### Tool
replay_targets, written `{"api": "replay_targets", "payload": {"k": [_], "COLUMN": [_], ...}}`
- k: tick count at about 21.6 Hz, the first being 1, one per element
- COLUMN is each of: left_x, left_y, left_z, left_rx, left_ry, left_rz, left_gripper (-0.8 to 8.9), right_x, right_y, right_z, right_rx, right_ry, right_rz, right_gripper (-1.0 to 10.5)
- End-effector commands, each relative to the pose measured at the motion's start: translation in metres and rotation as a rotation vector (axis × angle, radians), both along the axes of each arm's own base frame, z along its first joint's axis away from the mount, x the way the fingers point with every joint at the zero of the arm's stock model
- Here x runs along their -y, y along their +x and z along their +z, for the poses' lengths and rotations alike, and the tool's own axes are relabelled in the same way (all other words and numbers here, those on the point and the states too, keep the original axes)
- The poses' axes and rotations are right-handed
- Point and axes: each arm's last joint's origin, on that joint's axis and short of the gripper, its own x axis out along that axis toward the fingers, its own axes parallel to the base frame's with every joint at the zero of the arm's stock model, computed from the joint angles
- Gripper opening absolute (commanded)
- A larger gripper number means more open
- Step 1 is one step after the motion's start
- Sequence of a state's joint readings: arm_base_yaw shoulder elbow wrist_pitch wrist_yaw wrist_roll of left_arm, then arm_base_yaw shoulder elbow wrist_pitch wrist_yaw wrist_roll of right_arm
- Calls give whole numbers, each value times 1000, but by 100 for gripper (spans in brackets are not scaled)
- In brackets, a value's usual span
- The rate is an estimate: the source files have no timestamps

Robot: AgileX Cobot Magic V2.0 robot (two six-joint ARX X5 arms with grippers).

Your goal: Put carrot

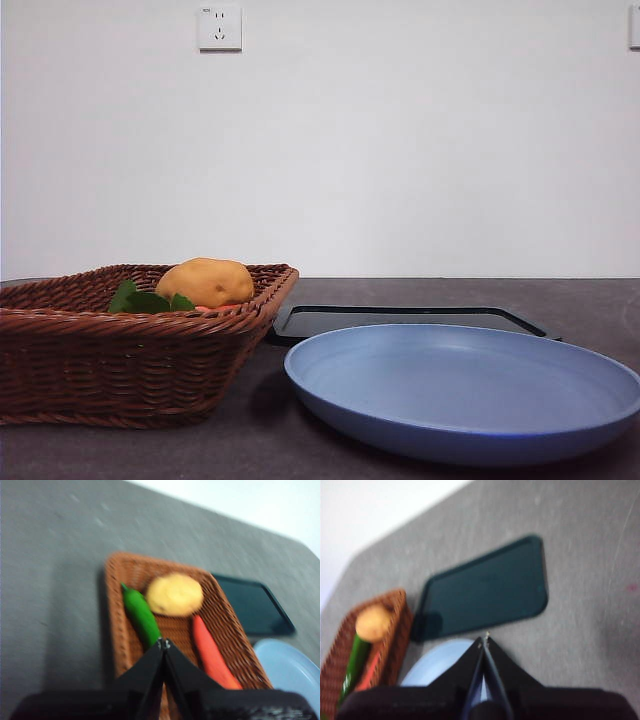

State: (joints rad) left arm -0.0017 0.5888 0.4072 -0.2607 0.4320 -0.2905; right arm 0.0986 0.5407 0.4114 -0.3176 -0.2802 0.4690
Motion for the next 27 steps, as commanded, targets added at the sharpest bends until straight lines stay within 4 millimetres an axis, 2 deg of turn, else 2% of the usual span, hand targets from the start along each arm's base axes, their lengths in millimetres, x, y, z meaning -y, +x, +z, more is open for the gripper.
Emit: {"api": "replay_targets", "payload": {"k": [1, 4, 7, 11, 12, 14, 16, 22, 27], "left_x": [2, 6, 13, 21, 23, 24, 26, 28, 28], "left_y": [13, 25, 39, 44, 45, 46, 47, 47, 47], "left_z": [5, 6, 5, 3, 4, 6, 7, 7, 7], "left_rx": [-55, -150, -235, -234, -220, -199, -188, -181, -181], "left_ry": [10, 2, -6, -32, -31, -26, -29, -27, -28], "left_rz": [-93, -177, -286, -362, -371, -377, -383, -391, -390], "left_gripper": [7, 7, 7, 13, 42, 183, 245, 245, 245], "right_x": [-2, -4, -7, -10, -11, -14, -19, -38, -39], "right_y": [10, 19, 32, 44, 47, 52, 57, 73, 75], "right_z": [5, 3, -12, -32, -37, -47, -55, -75, -79], "right_rx": [-69, -190, -332, -462, -495, -550, -577, -600, -610], "right_ry": [-65, -89, -90, -60, -60, -62, -67, -74, -68], "right_rz": [72, 129, 215, 272, 278, 291, 312, 369, 357], "right_gripper": [3, 4, 4, 94, 137, 197, 196, 183, 3]}}
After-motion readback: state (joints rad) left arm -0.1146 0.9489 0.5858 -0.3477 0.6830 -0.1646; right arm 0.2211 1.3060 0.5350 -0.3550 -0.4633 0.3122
